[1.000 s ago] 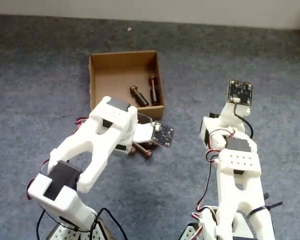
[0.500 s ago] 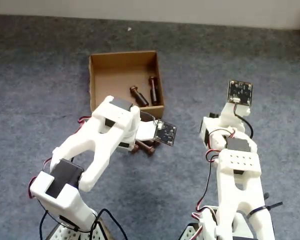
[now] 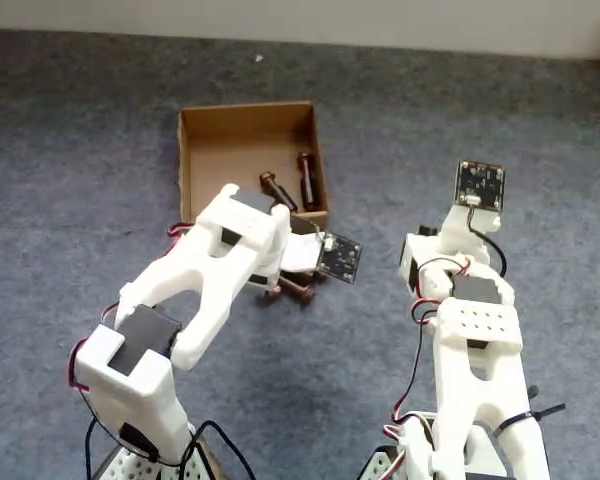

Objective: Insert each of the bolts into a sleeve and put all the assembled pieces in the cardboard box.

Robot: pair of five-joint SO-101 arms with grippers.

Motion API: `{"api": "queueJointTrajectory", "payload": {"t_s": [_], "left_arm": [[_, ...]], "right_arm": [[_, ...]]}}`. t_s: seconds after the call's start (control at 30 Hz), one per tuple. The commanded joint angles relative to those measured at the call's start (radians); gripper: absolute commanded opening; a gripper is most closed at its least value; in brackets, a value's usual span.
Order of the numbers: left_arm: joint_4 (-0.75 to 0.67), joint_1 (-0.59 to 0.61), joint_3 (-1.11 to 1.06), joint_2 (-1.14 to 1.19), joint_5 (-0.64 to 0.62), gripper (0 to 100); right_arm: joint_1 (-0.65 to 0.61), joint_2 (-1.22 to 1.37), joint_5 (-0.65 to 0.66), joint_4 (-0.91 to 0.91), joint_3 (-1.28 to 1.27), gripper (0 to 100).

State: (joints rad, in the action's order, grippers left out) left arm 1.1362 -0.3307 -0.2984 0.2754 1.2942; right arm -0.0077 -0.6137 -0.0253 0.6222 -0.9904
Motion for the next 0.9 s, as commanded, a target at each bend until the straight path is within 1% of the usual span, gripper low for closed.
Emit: {"api": "queueJointTrajectory", "payload": {"t_s": [0.0,0.2,0.33,0.6,0.67,0.87], "left_arm": [[0.092,-0.027,0.001,0.013,0.077,14],[0.221,-0.102,-0.005,0.012,0.078,6],[0.232,-0.125,-0.030,0.012,0.064,4],[0.232,-0.111,-0.024,0.004,-0.064,2],[0.232,-0.105,-0.031,-0.036,-0.106,0],[0.232,-0.047,-0.038,-0.232,-0.270,1]], "right_arm": [[0.010,-0.035,0.000,-0.024,0.015,0.6],[0.010,-0.035,0.000,-0.024,0.015,0.6],[0.010,-0.035,0.000,-0.024,0.015,0.6],[0.010,-0.035,0.000,-0.024,0.015,0.6],[0.010,-0.035,0.000,-0.024,0.015,0.6],[0.012,-0.039,0.000,-0.024,0.015,0.6]]}}
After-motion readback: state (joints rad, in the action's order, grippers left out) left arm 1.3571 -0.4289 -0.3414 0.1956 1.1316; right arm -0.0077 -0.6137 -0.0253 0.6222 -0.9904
